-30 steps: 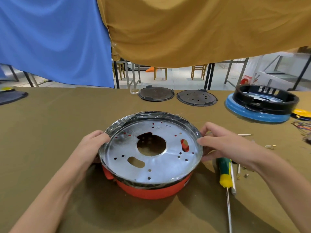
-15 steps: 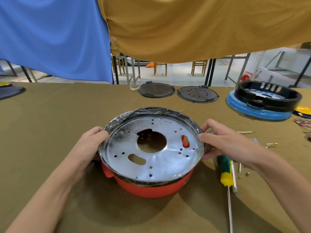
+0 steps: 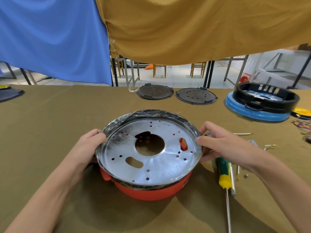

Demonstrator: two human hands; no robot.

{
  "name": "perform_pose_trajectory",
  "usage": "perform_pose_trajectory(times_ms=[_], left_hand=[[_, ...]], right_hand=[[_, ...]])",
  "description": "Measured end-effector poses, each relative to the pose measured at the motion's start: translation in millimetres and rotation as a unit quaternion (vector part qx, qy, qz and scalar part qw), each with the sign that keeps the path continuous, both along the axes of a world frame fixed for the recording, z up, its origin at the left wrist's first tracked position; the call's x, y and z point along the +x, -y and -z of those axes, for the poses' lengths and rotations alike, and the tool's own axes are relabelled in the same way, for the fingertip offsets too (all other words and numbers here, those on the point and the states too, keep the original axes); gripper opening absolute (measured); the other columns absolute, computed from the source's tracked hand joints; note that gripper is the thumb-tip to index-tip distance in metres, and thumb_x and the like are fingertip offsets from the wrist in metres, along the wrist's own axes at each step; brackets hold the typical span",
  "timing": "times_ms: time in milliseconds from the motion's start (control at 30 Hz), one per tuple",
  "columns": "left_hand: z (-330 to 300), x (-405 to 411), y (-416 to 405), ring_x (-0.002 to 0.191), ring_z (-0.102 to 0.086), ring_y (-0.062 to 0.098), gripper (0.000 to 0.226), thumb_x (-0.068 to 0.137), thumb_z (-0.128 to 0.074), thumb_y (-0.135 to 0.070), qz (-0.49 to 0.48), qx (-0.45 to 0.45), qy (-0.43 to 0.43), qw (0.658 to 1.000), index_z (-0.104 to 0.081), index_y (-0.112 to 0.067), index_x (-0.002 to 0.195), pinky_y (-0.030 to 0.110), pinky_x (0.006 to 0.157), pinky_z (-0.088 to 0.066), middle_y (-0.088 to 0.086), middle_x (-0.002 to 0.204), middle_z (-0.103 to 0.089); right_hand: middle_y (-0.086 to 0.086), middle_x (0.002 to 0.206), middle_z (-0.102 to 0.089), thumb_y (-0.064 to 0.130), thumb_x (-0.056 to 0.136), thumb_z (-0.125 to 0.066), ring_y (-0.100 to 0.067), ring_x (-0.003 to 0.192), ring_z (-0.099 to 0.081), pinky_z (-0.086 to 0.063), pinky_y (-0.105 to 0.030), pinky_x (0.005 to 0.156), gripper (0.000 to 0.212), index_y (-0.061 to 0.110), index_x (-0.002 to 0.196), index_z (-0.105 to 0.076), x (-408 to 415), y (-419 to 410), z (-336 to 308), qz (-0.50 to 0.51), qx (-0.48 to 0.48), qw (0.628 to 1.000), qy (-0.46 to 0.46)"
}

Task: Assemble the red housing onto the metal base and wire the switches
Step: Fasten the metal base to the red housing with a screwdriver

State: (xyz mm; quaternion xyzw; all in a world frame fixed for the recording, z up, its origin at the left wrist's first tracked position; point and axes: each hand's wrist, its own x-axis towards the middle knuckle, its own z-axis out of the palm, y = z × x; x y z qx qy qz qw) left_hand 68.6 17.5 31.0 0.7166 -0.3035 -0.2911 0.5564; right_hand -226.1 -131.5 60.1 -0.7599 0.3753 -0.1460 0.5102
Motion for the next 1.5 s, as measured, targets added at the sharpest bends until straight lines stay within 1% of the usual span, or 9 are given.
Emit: perform_pose_trajectory(times_ms=[133, 400, 667, 767, 967, 1300, 1400, 1467, 1500], left_hand=[[1.5, 0.7, 0.5, 0.048, -0.035, 0.017, 0.026, 0.085, -0.05, -0.005, -0.003, 0.001, 0.004, 1.0, -0.041, -0.018, 0.064, 0.024, 0.046, -0.027, 0.004, 0.057, -0.038], [0.2, 2.1, 0.5, 0.05, -0.037, 0.018, 0.031, 0.085, -0.052, -0.005, -0.004, 0.01, 0.004, 1.0, -0.045, -0.02, 0.058, 0.028, 0.051, -0.026, 0.001, 0.054, -0.043], [-5.6, 0.1, -4.0, 0.061, -0.044, 0.027, 0.014, 0.087, -0.055, -0.011, 0.015, 0.01, -0.022, 1.0, -0.055, -0.01, 0.074, 0.039, 0.059, -0.034, 0.015, 0.067, -0.048], [-3.7, -0.1, -2.2, 0.052, -0.039, 0.02, 0.025, 0.087, -0.054, -0.009, 0.001, 0.003, -0.015, 1.0, -0.048, -0.016, 0.063, 0.031, 0.053, -0.03, 0.007, 0.059, -0.043], [-1.0, 3.7, 0.1, 0.046, -0.038, 0.016, 0.03, 0.086, -0.056, -0.01, 0.003, 0.002, -0.019, 1.0, -0.048, -0.019, 0.059, 0.022, 0.045, -0.03, -0.001, 0.053, -0.043], [2.8, 7.3, 2.0, 0.051, -0.039, 0.019, 0.033, 0.086, -0.056, -0.011, 0.008, 0.008, -0.015, 1.0, -0.049, -0.02, 0.055, 0.03, 0.052, -0.03, 0.002, 0.055, -0.044], [1.9, 7.5, 2.5, 0.056, -0.042, 0.021, 0.026, 0.087, -0.057, -0.013, 0.002, 0.005, -0.024, 1.0, -0.052, -0.016, 0.062, 0.031, 0.055, -0.032, 0.006, 0.06, -0.047], [0.6, 7.5, 1.1, 0.059, -0.045, 0.024, 0.021, 0.09, -0.057, -0.019, 0.013, 0.005, -0.036, 0.999, -0.059, -0.004, 0.076, 0.034, 0.057, -0.034, 0.015, 0.069, -0.05], [0.6, 7.4, 0.0, 0.06, -0.046, 0.027, 0.028, 0.091, -0.056, -0.023, 0.03, 0.009, -0.037, 0.999, -0.06, 0.003, 0.087, 0.035, 0.057, -0.035, 0.018, 0.073, -0.051]], right_hand=[[-0.006, 0.086, -0.076, 0.023, 0.098, -0.053, -0.02, 0.081, -0.074, -0.062, -0.03, 0.071, 0.014, 0.013, 0.107, -0.049, 0.1, 0.4, 0.1, -0.002, -0.005, 1.0, -0.003], [-0.007, 0.084, -0.076, 0.025, 0.097, -0.054, -0.02, 0.08, -0.074, -0.061, -0.029, 0.07, 0.017, 0.013, 0.108, -0.049, -0.4, 0.1, -0.6, -0.003, -0.002, 1.0, 0.0], [-0.011, 0.079, -0.075, 0.025, 0.099, -0.053, -0.021, 0.077, -0.074, -0.06, -0.027, 0.069, 0.019, 0.009, 0.109, -0.052, -0.1, -2.6, -3.7, 0.0, 0.015, 1.0, -0.004], [-0.012, 0.08, -0.075, 0.023, 0.099, -0.052, -0.022, 0.078, -0.074, -0.06, -0.026, 0.068, 0.019, 0.008, 0.11, -0.051, 0.1, -3.9, -6.0, -0.001, 0.019, 1.0, -0.005], [-0.014, 0.084, -0.075, 0.02, 0.099, -0.052, -0.024, 0.079, -0.074, -0.06, -0.027, 0.068, 0.019, 0.004, 0.109, -0.05, 0.0, -5.1, -7.1, 0.005, 0.017, 1.0, -0.002], [-0.014, 0.087, -0.075, 0.02, 0.098, -0.052, -0.025, 0.081, -0.074, -0.06, -0.03, 0.07, 0.016, 0.007, 0.108, -0.05, 0.3, -5.5, -6.5, 0.003, 0.02, 1.0, -0.008], [-0.015, 0.085, -0.075, 0.02, 0.098, -0.052, -0.024, 0.081, -0.074, -0.061, -0.032, 0.072, 0.018, 0.005, 0.108, -0.05, 0.8, -5.6, -6.8, 0.006, 0.021, 1.0, -0.006], [-0.014, 0.082, -0.075, 0.02, 0.098, -0.052, -0.023, 0.079, -0.074, -0.061, -0.031, 0.071, 0.02, 0.003, 0.108, -0.05, 0.9, -5.8, -7.4, 0.012, 0.025, 1.0, -0.003], [-0.013, 0.08, -0.075, 0.021, 0.098, -0.052, -0.023, 0.078, -0.074, -0.061, -0.03, 0.07, 0.021, 0.002, 0.108, -0.051, 0.8, -5.9, -7.6, 0.014, 0.028, 1.0, -0.002]])
